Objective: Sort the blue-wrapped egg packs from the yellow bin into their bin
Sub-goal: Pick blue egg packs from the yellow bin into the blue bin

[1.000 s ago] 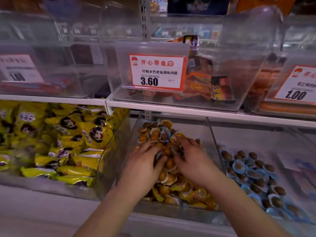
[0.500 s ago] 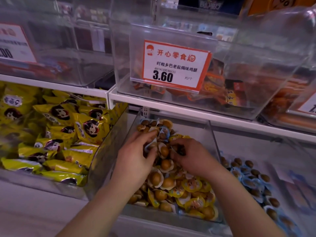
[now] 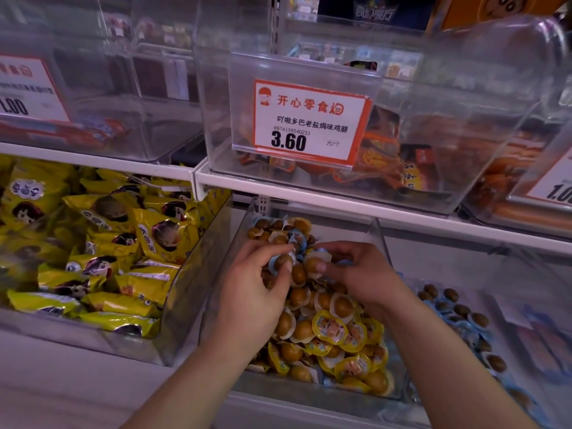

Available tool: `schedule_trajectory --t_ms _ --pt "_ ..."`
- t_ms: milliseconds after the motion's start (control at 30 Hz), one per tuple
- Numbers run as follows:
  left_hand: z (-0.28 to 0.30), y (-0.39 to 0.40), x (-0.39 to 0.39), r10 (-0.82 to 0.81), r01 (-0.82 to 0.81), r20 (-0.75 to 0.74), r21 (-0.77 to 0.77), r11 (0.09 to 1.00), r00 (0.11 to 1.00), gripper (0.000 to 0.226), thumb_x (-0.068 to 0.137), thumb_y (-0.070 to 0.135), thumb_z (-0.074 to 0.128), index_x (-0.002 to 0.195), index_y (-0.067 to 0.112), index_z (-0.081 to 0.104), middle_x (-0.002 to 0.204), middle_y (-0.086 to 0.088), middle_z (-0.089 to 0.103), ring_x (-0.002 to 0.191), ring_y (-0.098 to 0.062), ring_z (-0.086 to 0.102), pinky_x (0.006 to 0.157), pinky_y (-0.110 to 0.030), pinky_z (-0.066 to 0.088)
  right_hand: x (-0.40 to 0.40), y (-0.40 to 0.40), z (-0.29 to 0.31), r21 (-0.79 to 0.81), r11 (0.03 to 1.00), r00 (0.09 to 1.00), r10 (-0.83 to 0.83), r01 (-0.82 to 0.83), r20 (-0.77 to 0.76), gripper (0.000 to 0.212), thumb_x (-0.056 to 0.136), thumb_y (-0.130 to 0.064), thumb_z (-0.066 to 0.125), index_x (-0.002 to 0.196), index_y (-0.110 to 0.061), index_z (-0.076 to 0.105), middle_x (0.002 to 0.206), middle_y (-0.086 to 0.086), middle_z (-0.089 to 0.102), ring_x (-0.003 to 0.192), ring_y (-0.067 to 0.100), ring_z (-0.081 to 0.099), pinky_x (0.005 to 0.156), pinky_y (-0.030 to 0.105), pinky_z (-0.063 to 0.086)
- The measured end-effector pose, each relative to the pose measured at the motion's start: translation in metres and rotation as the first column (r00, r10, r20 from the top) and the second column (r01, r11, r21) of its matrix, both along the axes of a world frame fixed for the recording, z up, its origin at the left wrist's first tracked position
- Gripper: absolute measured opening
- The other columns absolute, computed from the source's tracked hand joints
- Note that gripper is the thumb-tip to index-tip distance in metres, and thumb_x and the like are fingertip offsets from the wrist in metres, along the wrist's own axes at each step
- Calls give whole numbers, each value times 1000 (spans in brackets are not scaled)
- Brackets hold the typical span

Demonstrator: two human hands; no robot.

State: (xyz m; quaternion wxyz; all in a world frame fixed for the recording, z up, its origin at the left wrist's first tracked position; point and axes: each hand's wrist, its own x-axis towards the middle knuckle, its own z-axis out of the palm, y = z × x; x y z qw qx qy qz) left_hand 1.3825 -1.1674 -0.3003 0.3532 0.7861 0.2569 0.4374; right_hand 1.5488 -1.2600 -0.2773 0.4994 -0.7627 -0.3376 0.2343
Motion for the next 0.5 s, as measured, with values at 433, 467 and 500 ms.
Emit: schedule_trajectory --t_ms 433,467,500 --pt "13 -8 6 20 -15 174 -30 999 985 23 92 19 68 113 28 70 110 16 60 106 -1 61 88 -20 52 -20 -8 19 187 966 922 -97 177 -376 13 93 -13 61 95 -10 74 82 11 73 57 20 65 43 27 40" --pt "14 -11 6 7 -4 188 -14 1000 982 24 91 17 70 113 27 71 110 15 60 106 -3 61 89 -20 51 -21 -11 22 208 958 883 -81 197 -463 16 95 -15 59 96 -7 73 81 13 71 56 22 65 39 26 38" --pt "16 -15 8 -16 14 197 12 1000 980 26 90 15 71 113 26 71 109 15 61 106 -4 62 89 -19 50 -22 -15 25 228 957 837 -28 180 -546 20 97 -19 58 99 -4 71 81 14 70 57 24 66 38 26 38"
